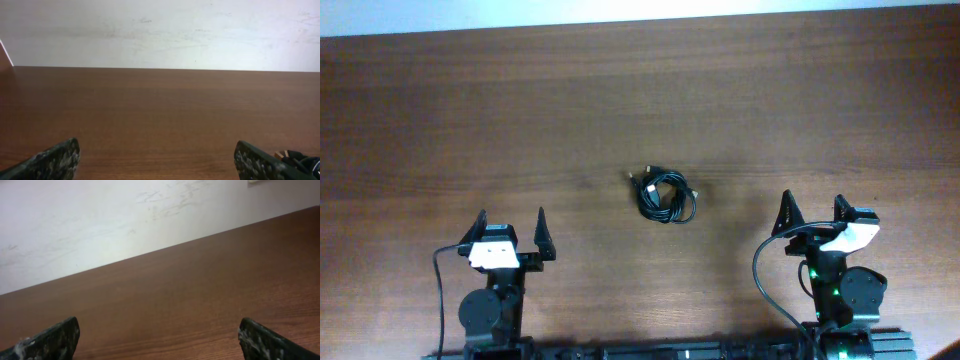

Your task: Untangle cables

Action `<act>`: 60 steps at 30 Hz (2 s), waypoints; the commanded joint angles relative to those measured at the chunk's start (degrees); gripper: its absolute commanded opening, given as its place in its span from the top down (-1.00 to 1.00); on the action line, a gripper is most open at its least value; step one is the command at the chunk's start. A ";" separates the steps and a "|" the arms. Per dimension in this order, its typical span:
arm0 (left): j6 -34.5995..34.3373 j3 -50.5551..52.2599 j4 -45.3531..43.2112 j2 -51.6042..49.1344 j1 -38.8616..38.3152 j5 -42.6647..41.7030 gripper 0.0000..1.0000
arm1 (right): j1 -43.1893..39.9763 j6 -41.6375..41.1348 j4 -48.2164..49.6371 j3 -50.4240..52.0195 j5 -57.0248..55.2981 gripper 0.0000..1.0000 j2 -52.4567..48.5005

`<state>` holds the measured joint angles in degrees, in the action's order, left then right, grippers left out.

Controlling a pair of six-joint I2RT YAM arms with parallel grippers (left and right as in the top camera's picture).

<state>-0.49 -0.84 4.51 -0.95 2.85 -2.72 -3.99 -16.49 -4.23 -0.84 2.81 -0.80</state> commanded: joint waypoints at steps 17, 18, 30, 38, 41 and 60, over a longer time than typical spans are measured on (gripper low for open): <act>-2.08 0.26 -0.13 -0.92 -0.09 -2.36 -0.97 | 0.26 0.13 -0.04 0.52 -0.70 -0.96 0.59; -2.10 0.26 -0.13 -0.92 -0.09 -2.36 -0.97 | 0.26 0.15 -0.04 0.52 -0.68 -0.96 0.59; -2.10 0.26 -0.13 -0.92 -0.09 -2.36 -0.97 | 0.26 0.15 -0.04 0.52 -0.70 -0.96 0.59; -2.10 0.24 -8.90 -0.92 -0.09 -9.55 -0.97 | 0.26 0.15 -0.04 0.52 -0.70 -0.96 0.59; -2.54 -5.29 -9.38 -1.53 -0.09 -12.52 -0.97 | 0.26 0.13 -0.04 0.52 -0.70 -0.96 0.59; -2.75 -42.58 -5.92 -74.01 -21.16 -37.38 -0.97 | 0.26 0.15 -0.04 0.52 -0.70 -0.96 0.59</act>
<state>-2.92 -42.76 3.11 -70.19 -15.62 -36.07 -3.97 -16.51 -4.19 -0.78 2.59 -0.58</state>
